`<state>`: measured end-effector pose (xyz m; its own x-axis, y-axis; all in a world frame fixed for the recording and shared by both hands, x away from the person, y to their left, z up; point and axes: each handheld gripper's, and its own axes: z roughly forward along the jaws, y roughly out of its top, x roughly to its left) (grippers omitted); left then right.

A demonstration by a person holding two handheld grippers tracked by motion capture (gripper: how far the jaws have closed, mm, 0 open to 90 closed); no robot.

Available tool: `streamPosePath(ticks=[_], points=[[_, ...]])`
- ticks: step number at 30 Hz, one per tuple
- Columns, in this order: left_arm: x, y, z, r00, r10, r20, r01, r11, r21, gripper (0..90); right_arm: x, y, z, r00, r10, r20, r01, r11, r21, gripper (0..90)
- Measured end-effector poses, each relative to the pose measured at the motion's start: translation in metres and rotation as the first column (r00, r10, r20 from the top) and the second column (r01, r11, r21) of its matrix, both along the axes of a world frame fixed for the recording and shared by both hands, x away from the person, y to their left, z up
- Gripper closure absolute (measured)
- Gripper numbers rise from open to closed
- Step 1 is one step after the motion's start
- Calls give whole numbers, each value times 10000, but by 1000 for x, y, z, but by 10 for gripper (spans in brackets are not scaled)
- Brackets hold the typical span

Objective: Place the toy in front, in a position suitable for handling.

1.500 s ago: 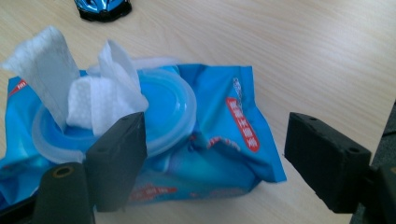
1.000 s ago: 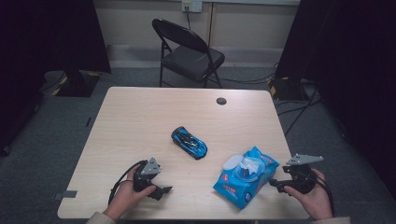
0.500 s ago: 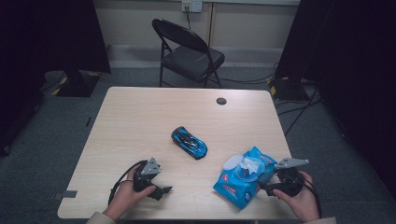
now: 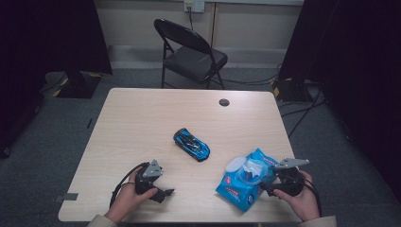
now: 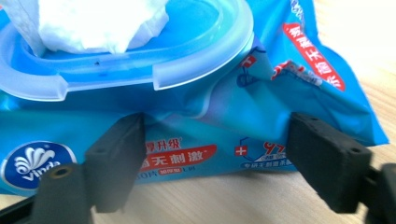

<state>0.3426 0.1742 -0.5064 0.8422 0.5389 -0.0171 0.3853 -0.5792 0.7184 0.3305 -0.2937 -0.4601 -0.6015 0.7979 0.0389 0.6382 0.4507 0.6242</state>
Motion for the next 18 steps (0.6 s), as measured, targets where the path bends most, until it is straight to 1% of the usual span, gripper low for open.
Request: streamPosePath(ticks=[1,2,4,5,8,12,14,17,18], points=[[0,0,0,10000,-3,-1,3,10000,4,40,0,0,0,10000,-59,-63,60,10000,64,223],[0,0,0,10000,-2,1,2,10000,4,40,0,-1,0,9999,-92,-52,92,9999,95,257],[0,0,0,10000,-4,-3,4,10000,5,40,-1,-2,0,9999,-133,26,133,9999,91,352],[0,0,0,10000,-31,-28,31,10000,12,39,-1,-2,0,9998,-199,13,199,9996,199,388],[0,-1,0,10000,-26,-30,26,10000,12,28,1,-2,-2,9992,-395,-83,399,9981,462,459],[0,-1,0,10000,24,-48,-24,10000,-53,25,3,0,-2,9986,-521,-80,525,9968,602,564],[0,-1,0,10000,25,-46,-25,10000,-49,25,5,1,-2,9988,-485,-22,486,9972,570,587],[-1,-2,0,10000,53,-17,-53,10000,52,24,6,3,-1,9990,-448,-59,450,9978,489,584],[-2,-3,0,10000,86,-19,-86,10000,24,23,6,3,-1,9992,-407,-21,407,9982,433,577]])
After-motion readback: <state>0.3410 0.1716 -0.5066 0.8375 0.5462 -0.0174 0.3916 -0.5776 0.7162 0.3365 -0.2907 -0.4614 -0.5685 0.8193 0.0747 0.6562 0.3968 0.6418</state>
